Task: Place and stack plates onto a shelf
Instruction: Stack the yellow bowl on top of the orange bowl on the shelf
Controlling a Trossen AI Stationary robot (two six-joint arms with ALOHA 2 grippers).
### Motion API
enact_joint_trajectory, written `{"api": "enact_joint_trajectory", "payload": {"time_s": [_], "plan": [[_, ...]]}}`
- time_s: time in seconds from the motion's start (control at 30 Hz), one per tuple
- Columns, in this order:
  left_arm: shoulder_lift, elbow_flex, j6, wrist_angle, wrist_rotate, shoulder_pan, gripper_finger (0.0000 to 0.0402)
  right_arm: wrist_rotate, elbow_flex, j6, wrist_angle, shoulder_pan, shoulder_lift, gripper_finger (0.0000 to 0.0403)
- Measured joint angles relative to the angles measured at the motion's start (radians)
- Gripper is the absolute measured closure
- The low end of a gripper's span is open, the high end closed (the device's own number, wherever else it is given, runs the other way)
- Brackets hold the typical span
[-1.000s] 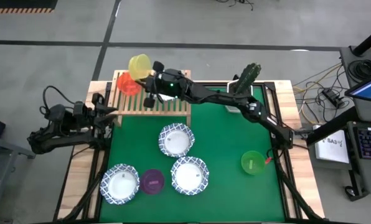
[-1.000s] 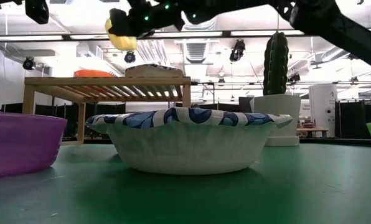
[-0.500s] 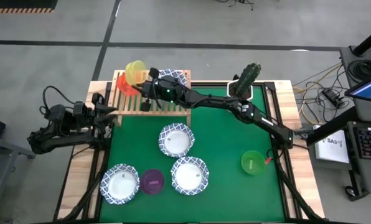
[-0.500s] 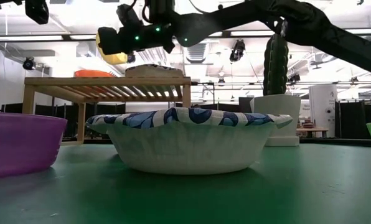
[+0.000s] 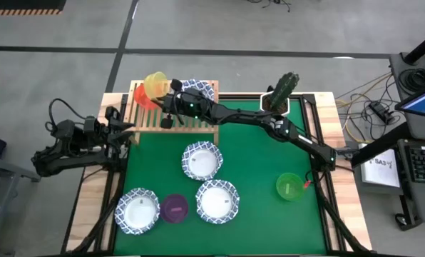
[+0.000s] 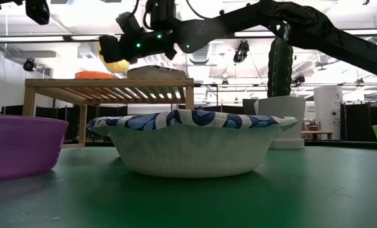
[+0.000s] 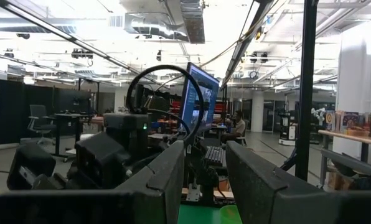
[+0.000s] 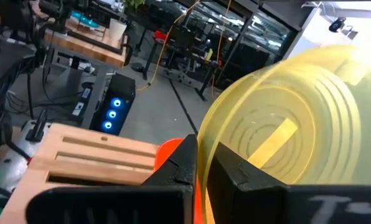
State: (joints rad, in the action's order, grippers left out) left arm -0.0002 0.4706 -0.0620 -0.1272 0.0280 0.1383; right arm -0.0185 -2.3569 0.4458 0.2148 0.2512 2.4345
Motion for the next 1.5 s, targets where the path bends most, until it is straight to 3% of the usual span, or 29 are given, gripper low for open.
{"api": "enact_joint_trajectory", "payload": {"time_s": [1.5], "plan": [[0.000,-0.002,0.000,-0.001,0.000,0.000,0.0299,-0.011,0.001,0.026,-0.021,-0.009,0.017,0.0374]]}}
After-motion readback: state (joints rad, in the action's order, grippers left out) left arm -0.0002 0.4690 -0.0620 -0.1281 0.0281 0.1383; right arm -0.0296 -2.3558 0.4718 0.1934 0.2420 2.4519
